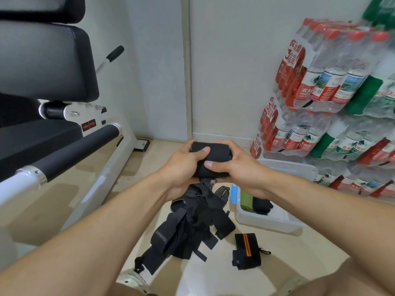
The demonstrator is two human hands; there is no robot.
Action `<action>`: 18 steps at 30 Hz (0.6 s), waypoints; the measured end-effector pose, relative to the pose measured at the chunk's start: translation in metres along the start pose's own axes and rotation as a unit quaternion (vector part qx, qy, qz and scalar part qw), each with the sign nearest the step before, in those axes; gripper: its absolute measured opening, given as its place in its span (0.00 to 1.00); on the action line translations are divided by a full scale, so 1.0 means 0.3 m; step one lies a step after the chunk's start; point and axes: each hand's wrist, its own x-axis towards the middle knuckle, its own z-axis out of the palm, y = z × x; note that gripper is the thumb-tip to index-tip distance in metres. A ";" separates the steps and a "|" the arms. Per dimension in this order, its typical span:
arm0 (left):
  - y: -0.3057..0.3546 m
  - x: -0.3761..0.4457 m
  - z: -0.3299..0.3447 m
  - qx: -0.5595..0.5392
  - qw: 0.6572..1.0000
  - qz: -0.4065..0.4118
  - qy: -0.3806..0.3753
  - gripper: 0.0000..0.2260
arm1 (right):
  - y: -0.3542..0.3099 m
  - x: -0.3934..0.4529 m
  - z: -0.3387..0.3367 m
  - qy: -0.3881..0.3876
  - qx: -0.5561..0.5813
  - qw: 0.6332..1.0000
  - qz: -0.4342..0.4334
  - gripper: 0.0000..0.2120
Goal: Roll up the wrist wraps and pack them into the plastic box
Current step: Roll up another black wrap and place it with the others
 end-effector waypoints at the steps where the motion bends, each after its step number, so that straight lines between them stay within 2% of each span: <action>1: 0.007 0.000 -0.007 -0.004 1.000 0.000 0.000 0.11 | -0.003 0.006 -0.006 0.000 0.010 1.000 -0.006 0.25; 6: 0.020 -0.003 -0.027 -0.031 0.998 -0.057 -0.010 0.13 | -0.008 0.017 -0.028 -0.011 -0.014 0.998 -0.061 0.28; 9: 0.021 0.007 -0.032 -0.052 0.995 -0.079 -0.015 0.12 | 0.001 0.024 -0.045 -0.022 -0.029 0.997 -0.064 0.29; 11: 0.024 0.014 -0.032 -0.072 0.995 -0.072 -0.008 0.12 | 0.010 0.033 -0.056 -0.029 0.014 0.998 -0.049 0.31; 14: 0.026 0.030 -0.027 -0.091 0.995 -0.040 0.001 0.13 | 0.007 0.046 -0.071 -0.045 0.143 0.989 0.006 0.31; 18: 0.007 0.049 -0.001 -0.095 0.995 -0.012 0.016 0.15 | 0.011 0.051 -0.091 -0.054 0.157 0.986 0.027 0.25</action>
